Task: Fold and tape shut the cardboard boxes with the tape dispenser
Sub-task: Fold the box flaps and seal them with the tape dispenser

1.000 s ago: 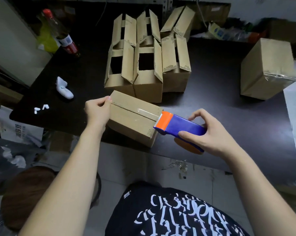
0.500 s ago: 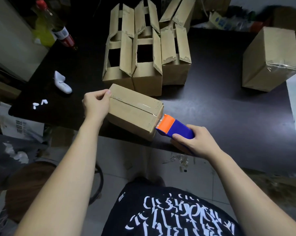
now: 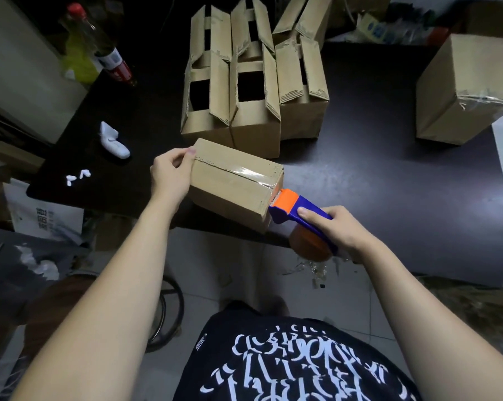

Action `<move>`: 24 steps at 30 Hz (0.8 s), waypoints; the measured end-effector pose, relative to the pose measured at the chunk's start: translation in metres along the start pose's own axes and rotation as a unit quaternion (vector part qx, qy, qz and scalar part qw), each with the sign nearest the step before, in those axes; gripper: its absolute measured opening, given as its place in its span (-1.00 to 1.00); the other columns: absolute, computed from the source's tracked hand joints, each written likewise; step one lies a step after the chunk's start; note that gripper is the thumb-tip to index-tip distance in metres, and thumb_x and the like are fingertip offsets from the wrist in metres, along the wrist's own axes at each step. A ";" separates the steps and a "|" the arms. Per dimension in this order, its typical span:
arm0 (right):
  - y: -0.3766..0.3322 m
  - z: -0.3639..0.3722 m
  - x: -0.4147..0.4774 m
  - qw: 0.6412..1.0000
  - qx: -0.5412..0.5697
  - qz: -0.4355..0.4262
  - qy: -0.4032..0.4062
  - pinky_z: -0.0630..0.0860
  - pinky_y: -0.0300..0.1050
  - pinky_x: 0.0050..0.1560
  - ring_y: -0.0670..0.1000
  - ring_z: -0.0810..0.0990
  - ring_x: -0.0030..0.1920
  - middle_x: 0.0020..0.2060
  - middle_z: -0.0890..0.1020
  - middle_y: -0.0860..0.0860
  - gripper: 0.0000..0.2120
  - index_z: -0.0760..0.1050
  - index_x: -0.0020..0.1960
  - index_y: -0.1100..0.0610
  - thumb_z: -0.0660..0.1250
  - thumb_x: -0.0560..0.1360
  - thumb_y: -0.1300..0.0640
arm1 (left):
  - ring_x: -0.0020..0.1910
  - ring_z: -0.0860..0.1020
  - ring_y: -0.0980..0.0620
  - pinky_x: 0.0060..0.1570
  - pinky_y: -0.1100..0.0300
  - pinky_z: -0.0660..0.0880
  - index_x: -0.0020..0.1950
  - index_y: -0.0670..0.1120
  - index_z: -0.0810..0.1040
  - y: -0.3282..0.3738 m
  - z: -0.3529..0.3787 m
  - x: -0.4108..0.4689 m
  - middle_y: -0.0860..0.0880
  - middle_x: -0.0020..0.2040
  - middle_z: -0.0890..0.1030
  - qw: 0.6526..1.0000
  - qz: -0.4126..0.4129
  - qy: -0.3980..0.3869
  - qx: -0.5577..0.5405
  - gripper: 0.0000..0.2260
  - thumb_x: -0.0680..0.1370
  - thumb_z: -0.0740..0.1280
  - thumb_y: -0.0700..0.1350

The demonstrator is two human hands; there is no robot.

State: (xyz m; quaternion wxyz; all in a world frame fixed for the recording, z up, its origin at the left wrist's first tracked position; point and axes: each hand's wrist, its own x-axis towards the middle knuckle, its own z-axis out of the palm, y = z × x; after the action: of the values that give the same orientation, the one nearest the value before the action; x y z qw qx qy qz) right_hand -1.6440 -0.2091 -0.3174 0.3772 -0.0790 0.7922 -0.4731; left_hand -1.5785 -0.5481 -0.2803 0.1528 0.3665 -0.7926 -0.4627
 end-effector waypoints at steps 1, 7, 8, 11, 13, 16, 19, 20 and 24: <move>-0.002 0.000 -0.001 1.000 0.002 0.010 -0.003 0.45 -0.11 -0.20 0.00 0.57 -0.35 -0.36 0.62 0.02 -0.29 0.60 -0.10 0.26 0.38 0.38 -0.45 | 0.16 0.61 0.12 -0.01 0.32 0.48 0.29 -0.03 0.66 -0.001 -0.002 0.000 0.07 0.13 0.67 1.000 0.004 -0.010 0.001 -0.70 0.64 0.37 0.09; -0.011 -0.008 0.000 0.999 -0.033 0.031 0.005 0.47 -0.07 -0.14 0.07 0.63 -0.24 -0.21 0.70 0.13 -0.21 0.61 -0.11 0.26 0.37 0.30 -0.53 | 0.08 0.62 0.20 0.01 0.28 0.52 0.22 0.00 0.70 -0.003 -0.006 0.001 0.09 0.06 0.70 0.999 0.018 -0.031 0.002 -0.69 0.56 0.46 0.13; -0.013 -0.008 -0.001 0.999 -0.039 0.036 0.011 0.46 -0.07 -0.14 0.07 0.63 -0.24 -0.20 0.70 0.14 -0.22 0.60 -0.12 0.24 0.37 0.29 -0.53 | 0.09 0.62 0.19 0.01 0.27 0.52 0.21 -0.01 0.70 -0.003 -0.006 0.001 0.08 0.06 0.70 0.999 0.020 -0.030 0.002 -0.70 0.56 0.46 0.12; -0.013 -0.005 -0.004 0.997 -0.047 0.026 0.049 0.41 -0.13 -0.24 0.02 0.57 -0.34 -0.33 0.64 0.08 -0.30 0.57 -0.19 0.21 0.44 0.31 -0.48 | 0.08 0.62 0.16 -0.08 0.29 0.49 0.19 -0.01 0.69 0.001 -0.008 -0.001 0.06 0.07 0.69 0.999 0.026 -0.038 0.006 -0.72 0.57 0.45 0.11; -0.014 -0.001 -0.009 0.995 -0.058 0.013 0.083 0.38 -0.16 -0.33 -0.01 0.51 -0.40 -0.40 0.58 0.01 -0.38 0.55 -0.24 0.20 0.52 0.34 -0.40 | 0.08 0.61 0.16 -0.11 0.31 0.46 0.17 0.00 0.68 0.002 -0.009 -0.001 0.05 0.08 0.68 0.998 0.033 -0.045 0.012 -0.76 0.58 0.45 0.10; -0.013 0.006 -0.005 0.975 -0.187 0.003 0.121 0.53 -0.06 -0.26 0.01 0.65 -0.26 -0.32 0.67 -0.01 -0.38 0.62 -0.19 0.12 0.50 0.29 -0.47 | 0.10 0.60 0.16 -0.11 0.33 0.45 0.19 0.01 0.67 0.003 -0.010 0.001 0.06 0.09 0.66 0.998 0.037 -0.046 0.007 -0.76 0.58 0.44 0.09; -0.017 0.013 -0.006 0.955 -0.240 0.021 0.175 0.58 0.01 -0.19 0.06 0.64 -0.23 -0.34 0.66 0.01 -0.36 0.61 -0.24 0.12 0.46 0.28 -0.50 | 0.17 0.59 0.09 -0.09 0.35 0.43 0.27 -0.01 0.64 -0.003 -0.010 0.002 0.06 0.12 0.65 0.999 0.030 -0.043 -0.004 -0.70 0.60 0.42 0.09; -0.017 0.014 -0.008 0.963 -0.186 0.022 0.192 0.59 0.03 -0.20 0.09 0.64 -0.27 -0.38 0.65 0.03 -0.35 0.60 -0.27 0.15 0.47 0.28 -0.48 | 0.21 0.57 0.06 -0.08 0.34 0.42 0.33 -0.01 0.60 -0.004 -0.011 0.002 0.04 0.15 0.63 0.999 0.022 -0.041 -0.007 -0.66 0.61 0.40 0.10; -0.019 0.012 -0.020 0.956 -0.089 0.034 0.276 0.42 -0.05 -0.29 0.05 0.43 -0.41 -0.52 0.44 -0.03 -0.43 0.41 -0.41 0.10 0.48 0.34 -0.38 | 0.31 0.45 0.04 0.06 0.22 0.42 0.58 0.14 0.31 -0.004 -0.013 -0.004 0.00 0.35 0.50 0.998 0.002 -0.066 -0.004 -0.51 0.66 0.32 0.12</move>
State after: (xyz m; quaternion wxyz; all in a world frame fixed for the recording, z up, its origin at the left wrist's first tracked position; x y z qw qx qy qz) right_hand -1.6263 -0.2184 -0.2945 0.1511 0.0485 0.9068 -0.3907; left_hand -1.5665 -0.5548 -0.2766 0.1025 0.3331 -0.7996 -0.4890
